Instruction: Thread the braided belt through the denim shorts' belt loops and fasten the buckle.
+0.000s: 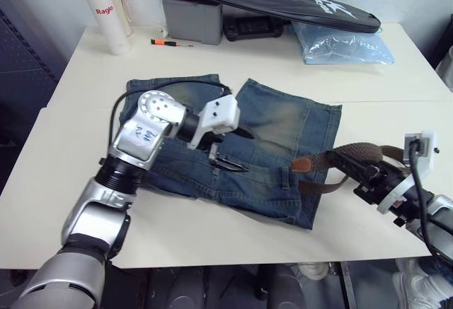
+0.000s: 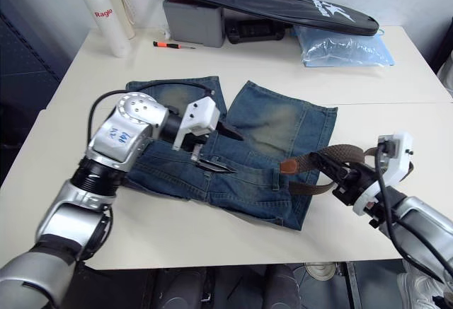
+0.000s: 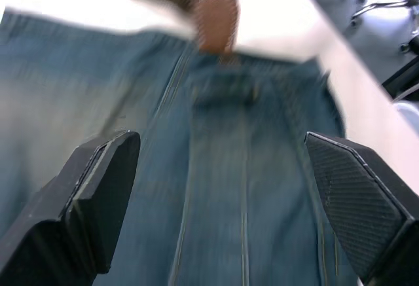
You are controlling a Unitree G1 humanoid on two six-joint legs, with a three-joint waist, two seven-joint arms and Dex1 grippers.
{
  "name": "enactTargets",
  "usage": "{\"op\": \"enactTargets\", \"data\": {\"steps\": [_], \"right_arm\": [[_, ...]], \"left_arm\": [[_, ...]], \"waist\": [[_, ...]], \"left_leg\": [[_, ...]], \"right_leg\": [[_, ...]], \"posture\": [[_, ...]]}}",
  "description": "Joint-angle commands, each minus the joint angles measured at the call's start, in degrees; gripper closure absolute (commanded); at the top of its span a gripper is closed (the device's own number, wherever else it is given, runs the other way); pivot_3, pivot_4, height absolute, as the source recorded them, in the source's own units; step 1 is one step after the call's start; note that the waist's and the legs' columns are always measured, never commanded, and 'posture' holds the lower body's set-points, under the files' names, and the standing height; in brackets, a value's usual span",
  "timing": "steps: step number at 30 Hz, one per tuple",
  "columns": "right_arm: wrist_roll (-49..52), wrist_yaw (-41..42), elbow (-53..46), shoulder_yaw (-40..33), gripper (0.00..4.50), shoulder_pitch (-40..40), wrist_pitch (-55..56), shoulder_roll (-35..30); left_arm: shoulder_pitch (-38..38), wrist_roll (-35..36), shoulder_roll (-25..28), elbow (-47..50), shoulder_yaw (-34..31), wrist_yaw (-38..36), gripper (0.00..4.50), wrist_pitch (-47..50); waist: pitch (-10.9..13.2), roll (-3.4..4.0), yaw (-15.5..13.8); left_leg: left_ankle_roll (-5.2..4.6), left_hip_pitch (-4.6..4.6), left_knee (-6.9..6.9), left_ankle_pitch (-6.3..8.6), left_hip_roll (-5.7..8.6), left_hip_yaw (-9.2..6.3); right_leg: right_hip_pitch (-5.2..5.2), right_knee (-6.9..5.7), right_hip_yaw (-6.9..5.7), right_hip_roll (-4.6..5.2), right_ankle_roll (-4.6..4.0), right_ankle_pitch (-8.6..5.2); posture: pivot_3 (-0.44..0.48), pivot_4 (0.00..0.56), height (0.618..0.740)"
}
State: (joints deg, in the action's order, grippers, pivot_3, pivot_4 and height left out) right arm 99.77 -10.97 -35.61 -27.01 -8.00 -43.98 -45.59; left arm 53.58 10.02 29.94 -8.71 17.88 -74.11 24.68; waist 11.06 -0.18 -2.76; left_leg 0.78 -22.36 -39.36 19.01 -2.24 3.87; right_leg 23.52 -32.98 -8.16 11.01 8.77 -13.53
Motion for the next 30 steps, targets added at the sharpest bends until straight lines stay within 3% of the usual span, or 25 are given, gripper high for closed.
{"op": "enactTargets", "data": {"steps": [1,15,22,30], "right_arm": [[-3.73,-0.16,0.07,1.97,4.50,-1.23,0.99,1.05],[-10.25,-2.54,1.50,10.64,4.50,-0.67,3.24,9.84],[-17.46,-4.22,2.85,17.95,4.50,3.50,5.89,18.34],[-24.28,-3.03,4.59,22.44,4.50,3.97,6.42,22.64]], "left_arm": [[-1.14,0.00,3.36,2.56,-2.10,-0.01,0.08,0.98],[-4.55,0.79,4.30,7.00,-3.05,3.76,0.08,3.94],[-4.81,0.79,2.49,7.48,-2.15,5.26,0.08,4.22],[-4.49,0.58,0.98,6.97,-1.66,6.25,0.08,4.47]], "waist": [[0.00,0.00,0.04],[0.00,0.00,0.05],[0.00,0.00,0.33],[-0.02,-0.03,1.40]], "left_leg": [[0.00,0.00,0.00,0.00,0.00,0.01],[0.00,0.01,-0.01,0.00,-0.01,0.02],[0.00,0.04,-0.01,0.00,-0.05,0.05],[0.02,0.05,0.00,0.01,-0.17,0.15]], "right_leg": [[0.00,0.00,0.01,0.00,0.00,0.00],[0.00,-0.02,0.05,-0.03,0.01,0.00],[0.01,-0.05,0.11,-0.08,0.00,0.00],[0.10,-0.09,0.25,-0.21,-0.01,0.00]], "posture": [[0.000,0.150,0.740],[0.000,0.150,0.740],[0.000,0.150,0.740],[0.000,0.150,0.740]]}}
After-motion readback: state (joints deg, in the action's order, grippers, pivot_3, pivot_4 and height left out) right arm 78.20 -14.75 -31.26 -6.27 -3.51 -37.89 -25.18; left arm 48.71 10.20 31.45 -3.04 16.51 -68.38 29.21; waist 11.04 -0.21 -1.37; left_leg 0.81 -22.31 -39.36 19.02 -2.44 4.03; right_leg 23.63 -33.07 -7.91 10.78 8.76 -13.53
